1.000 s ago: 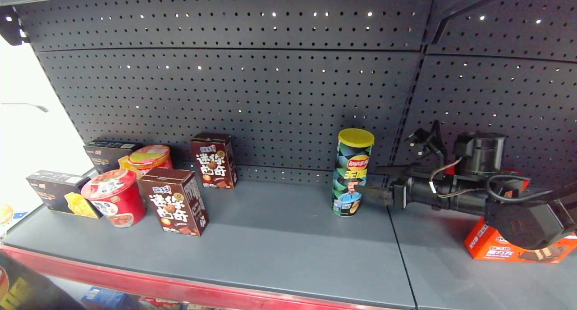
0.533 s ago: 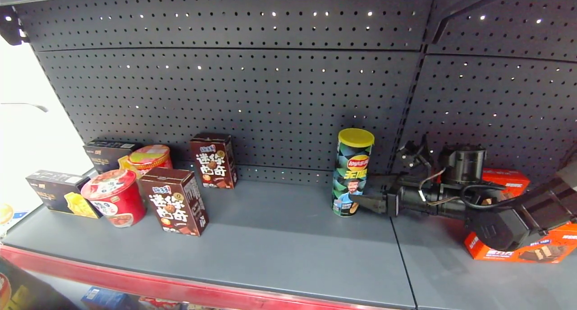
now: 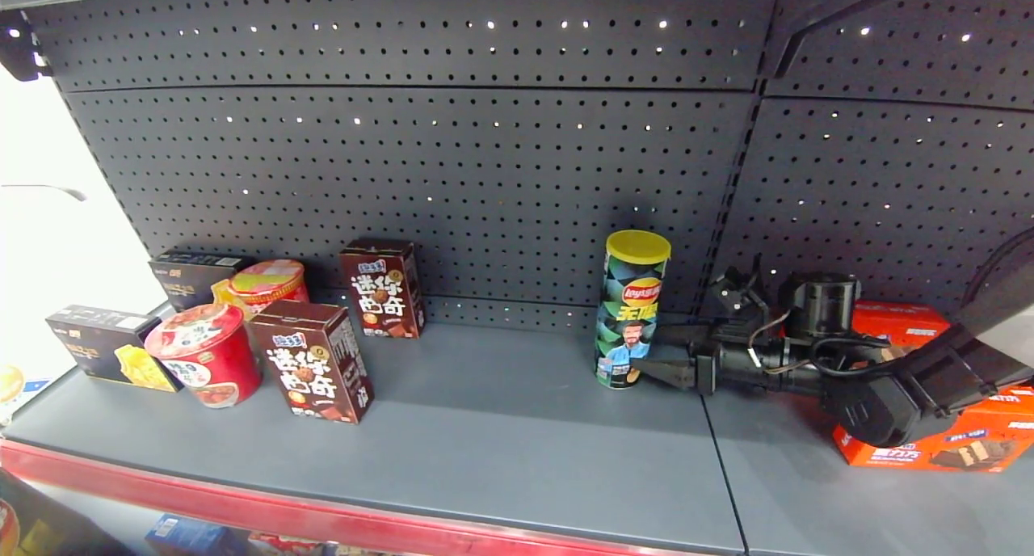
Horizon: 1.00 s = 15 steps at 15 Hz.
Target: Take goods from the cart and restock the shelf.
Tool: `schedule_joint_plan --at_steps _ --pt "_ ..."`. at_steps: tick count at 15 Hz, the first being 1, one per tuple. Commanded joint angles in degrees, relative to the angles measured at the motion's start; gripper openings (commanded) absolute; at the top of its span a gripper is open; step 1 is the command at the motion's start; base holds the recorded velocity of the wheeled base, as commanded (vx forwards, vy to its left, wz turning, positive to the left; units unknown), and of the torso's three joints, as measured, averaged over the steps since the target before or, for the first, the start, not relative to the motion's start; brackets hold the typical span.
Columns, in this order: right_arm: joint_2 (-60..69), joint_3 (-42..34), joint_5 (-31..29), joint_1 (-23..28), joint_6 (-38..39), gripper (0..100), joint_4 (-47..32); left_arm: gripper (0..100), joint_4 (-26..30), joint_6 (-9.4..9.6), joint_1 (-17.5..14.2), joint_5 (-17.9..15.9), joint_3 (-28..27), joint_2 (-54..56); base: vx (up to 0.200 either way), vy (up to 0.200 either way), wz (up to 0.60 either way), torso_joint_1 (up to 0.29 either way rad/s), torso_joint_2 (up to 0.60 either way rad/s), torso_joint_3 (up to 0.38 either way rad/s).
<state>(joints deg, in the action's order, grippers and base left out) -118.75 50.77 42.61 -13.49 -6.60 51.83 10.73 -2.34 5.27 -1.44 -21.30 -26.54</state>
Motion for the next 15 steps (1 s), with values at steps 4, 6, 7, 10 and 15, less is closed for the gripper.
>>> schedule_joint_plan --at_steps 4,6,7,10,15 --pt "-4.1 6.5 0.1 -1.4 0.3 100 -0.5 0 1.2 0.06 0.0 0.0 0.1 1.0 0.0 0.0 0.0 0.0 0.0 0.0" --pt "-5.3 8.6 -0.5 -3.2 1.0 100 -0.6 0 1.8 0.06 0.0 0.0 0.5 1.1 0.0 0.0 0.0 0.0 0.0 0.0" --pt "-5.9 9.3 -0.6 -3.9 1.5 100 -0.5 0 1.8 0.14 0.0 0.0 0.6 1.1 0.0 0.0 0.0 0.0 0.0 0.0" --pt "-7.4 10.8 -0.8 -5.1 2.3 100 -0.2 0 1.9 0.14 0.0 0.0 0.7 1.2 0.0 0.0 0.0 0.0 0.0 0.0" --pt "-8.3 11.0 -1.8 -6.0 2.4 100 -0.1 0 1.9 0.14 0.0 0.0 1.1 1.3 0.0 0.0 0.0 0.0 0.0 0.0"
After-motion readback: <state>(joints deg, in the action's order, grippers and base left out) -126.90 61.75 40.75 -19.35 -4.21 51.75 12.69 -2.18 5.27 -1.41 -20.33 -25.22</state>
